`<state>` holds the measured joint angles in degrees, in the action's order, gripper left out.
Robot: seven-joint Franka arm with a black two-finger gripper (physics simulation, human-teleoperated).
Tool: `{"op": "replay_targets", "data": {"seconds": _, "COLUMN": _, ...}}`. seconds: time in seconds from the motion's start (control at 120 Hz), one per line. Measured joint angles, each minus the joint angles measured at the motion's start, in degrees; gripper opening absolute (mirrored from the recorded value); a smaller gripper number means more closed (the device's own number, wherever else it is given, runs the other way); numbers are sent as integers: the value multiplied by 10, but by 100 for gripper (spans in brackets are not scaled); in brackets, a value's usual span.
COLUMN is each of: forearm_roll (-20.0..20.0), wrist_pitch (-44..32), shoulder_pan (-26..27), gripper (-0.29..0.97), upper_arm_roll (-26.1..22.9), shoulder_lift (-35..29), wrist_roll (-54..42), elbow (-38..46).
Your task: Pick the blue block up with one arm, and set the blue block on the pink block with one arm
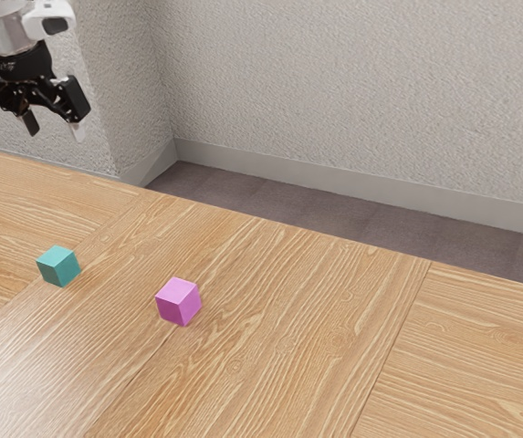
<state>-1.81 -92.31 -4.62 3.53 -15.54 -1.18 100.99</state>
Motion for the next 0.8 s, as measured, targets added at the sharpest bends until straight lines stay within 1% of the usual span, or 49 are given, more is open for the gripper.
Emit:
{"op": "replay_targets", "data": {"seconds": 0.083, "forearm_roll": 0, "wrist_pitch": -1, "shoulder_pan": -1, "gripper": 68, "upper_arm_roll": 0, "shoulder_lift": 0, "wrist_roll": 0, "elbow": 8}}
{"op": "replay_targets", "data": {"seconds": 0.117, "forearm_roll": -1, "wrist_pitch": -2, "shoulder_pan": -10, "gripper": 68, "upper_arm_roll": 2, "shoulder_lift": 1, "wrist_roll": 0, "elbow": 21}}
{"op": "replay_targets", "data": {"seconds": 0.242, "forearm_roll": -10, "wrist_pitch": -4, "shoulder_pan": -96, "gripper": 68, "upper_arm_roll": 9, "shoulder_lift": 1, "wrist_roll": 0, "elbow": 71}}
{"op": "replay_targets", "data": {"seconds": 0.35, "forearm_roll": -15, "wrist_pitch": -10, "shoulder_pan": -134, "gripper": 68, "upper_arm_roll": 11, "shoulder_lift": 4, "wrist_roll": 14, "elbow": 117}}
{"op": "replay_targets", "data": {"seconds": 0.417, "forearm_roll": -29, "wrist_pitch": -50, "shoulder_pan": -155, "gripper": 68, "upper_arm_roll": 12, "shoulder_lift": 15, "wrist_roll": 20, "elbow": 173}}
{"op": "replay_targets", "data": {"seconds": 0.467, "forearm_roll": -36, "wrist_pitch": -81, "shoulder_pan": -170, "gripper": 68, "upper_arm_roll": 12, "shoulder_lift": 35, "wrist_roll": 20, "elbow": 192}}
{"op": "replay_targets", "data": {"seconds": 0.575, "forearm_roll": -40, "wrist_pitch": -153, "shoulder_pan": -183, "gripper": 68, "upper_arm_roll": 12, "shoulder_lift": 105, "wrist_roll": 13, "elbow": 195}}
{"op": "replay_targets", "data": {"seconds": 0.717, "forearm_roll": -42, "wrist_pitch": -248, "shoulder_pan": -186, "gripper": 68, "upper_arm_roll": 12, "shoulder_lift": 177, "wrist_roll": -10, "elbow": 194}}
{"op": "replay_targets", "data": {"seconds": 0.8, "forearm_roll": -40, "wrist_pitch": -294, "shoulder_pan": -196, "gripper": 68, "upper_arm_roll": 12, "shoulder_lift": 209, "wrist_roll": -30, "elbow": 193}}
